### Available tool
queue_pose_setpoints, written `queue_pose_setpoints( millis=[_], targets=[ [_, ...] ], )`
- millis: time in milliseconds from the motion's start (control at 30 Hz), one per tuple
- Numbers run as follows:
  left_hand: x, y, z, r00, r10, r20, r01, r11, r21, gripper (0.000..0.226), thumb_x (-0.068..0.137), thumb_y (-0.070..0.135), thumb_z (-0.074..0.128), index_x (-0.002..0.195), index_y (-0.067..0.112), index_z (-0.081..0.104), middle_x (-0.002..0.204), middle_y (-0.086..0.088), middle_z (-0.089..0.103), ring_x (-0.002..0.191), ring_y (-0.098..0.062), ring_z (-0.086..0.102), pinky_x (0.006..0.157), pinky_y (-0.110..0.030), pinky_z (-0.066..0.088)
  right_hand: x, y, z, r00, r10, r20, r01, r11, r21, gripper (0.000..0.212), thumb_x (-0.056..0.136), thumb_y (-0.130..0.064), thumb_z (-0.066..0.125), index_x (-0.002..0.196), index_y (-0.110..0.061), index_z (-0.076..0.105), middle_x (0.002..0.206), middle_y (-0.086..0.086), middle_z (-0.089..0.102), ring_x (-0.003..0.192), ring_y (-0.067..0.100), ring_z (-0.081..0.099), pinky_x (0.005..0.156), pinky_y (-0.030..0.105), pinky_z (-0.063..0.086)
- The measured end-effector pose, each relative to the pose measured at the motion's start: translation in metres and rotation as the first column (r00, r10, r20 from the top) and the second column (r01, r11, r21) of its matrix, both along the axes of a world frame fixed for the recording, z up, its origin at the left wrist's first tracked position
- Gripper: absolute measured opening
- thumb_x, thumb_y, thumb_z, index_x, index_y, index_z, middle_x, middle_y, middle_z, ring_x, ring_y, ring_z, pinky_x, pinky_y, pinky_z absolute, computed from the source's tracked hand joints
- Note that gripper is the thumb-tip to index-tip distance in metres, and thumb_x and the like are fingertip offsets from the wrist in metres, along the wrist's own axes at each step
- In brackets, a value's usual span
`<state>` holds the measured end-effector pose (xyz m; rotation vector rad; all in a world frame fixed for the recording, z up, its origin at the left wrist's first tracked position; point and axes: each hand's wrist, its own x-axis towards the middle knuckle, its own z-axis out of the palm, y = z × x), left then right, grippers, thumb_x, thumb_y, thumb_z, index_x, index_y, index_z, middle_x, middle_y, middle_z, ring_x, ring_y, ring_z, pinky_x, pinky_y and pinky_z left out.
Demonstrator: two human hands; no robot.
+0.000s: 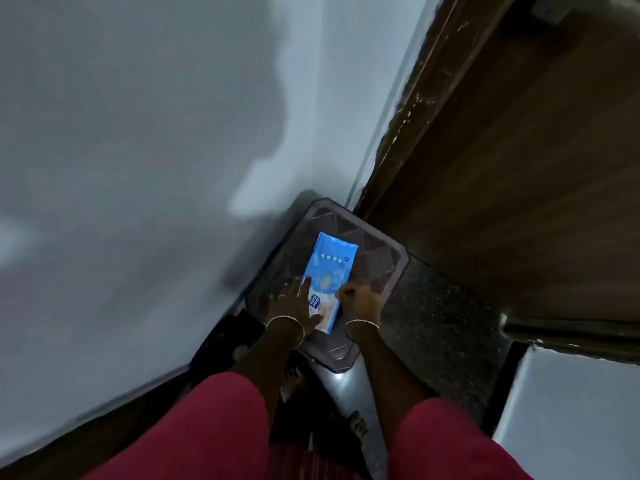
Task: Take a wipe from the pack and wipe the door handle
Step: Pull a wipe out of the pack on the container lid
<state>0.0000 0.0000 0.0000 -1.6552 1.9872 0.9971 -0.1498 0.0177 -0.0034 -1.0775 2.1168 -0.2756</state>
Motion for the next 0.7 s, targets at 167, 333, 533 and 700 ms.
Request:
queue_pose_setpoints(
  millis=[167,333,533,700],
  targets=[
    [-0.001,-0.002,-0.032,1.000,0.009,-0.012,-0.009,1.000,0.024,0.100,0.088,0.054,0.058,0.157,0.022,-0.006,0.167,-0.004,0.003,0.151,-0.031,0.016,0.117,-0.051,0.024,0.010,-0.022,-0.027,1.000,0.012,0.011,-0.011,0.999,-0.047,0.017,0.090,-0.011,0.066,0.104,-0.009,0.074,0.111,0.010,0.074,0.105,0.028,0.068,0.091,0.033,0.051],
    [-0.001,-0.003,-0.052,1.000,0.001,-0.026,0.000,0.999,0.036,0.104,0.087,0.058,0.057,0.157,0.022,-0.010,0.167,-0.003,-0.003,0.152,-0.029,0.015,0.118,-0.057,0.018,0.018,-0.027,-0.049,0.993,0.110,-0.031,-0.112,0.992,-0.063,0.018,0.091,-0.010,0.063,0.107,-0.008,0.072,0.115,0.011,0.070,0.110,0.028,0.063,0.095,0.037,0.049],
    [0.002,0.002,-0.064,0.995,0.033,-0.098,-0.027,0.998,0.063,0.107,0.086,0.056,0.060,0.156,0.023,-0.014,0.166,-0.001,-0.012,0.153,-0.028,0.011,0.117,-0.056,0.019,0.022,-0.032,-0.065,0.988,0.129,-0.091,-0.133,0.990,-0.048,0.014,0.090,-0.011,0.065,0.101,-0.011,0.073,0.110,0.009,0.069,0.107,0.026,0.063,0.092,0.033,0.048],
    [0.001,0.001,-0.070,0.988,0.069,-0.141,-0.053,0.992,0.112,0.110,0.086,0.050,0.065,0.155,0.020,-0.015,0.166,-0.003,-0.016,0.154,-0.027,-0.004,0.120,-0.058,0.015,0.024,-0.029,-0.068,0.993,0.091,-0.082,-0.100,0.988,-0.120,0.014,0.083,0.001,0.063,0.087,-0.012,0.068,0.098,0.007,0.069,0.097,0.026,0.063,0.084,0.034,0.049]
  ],
)
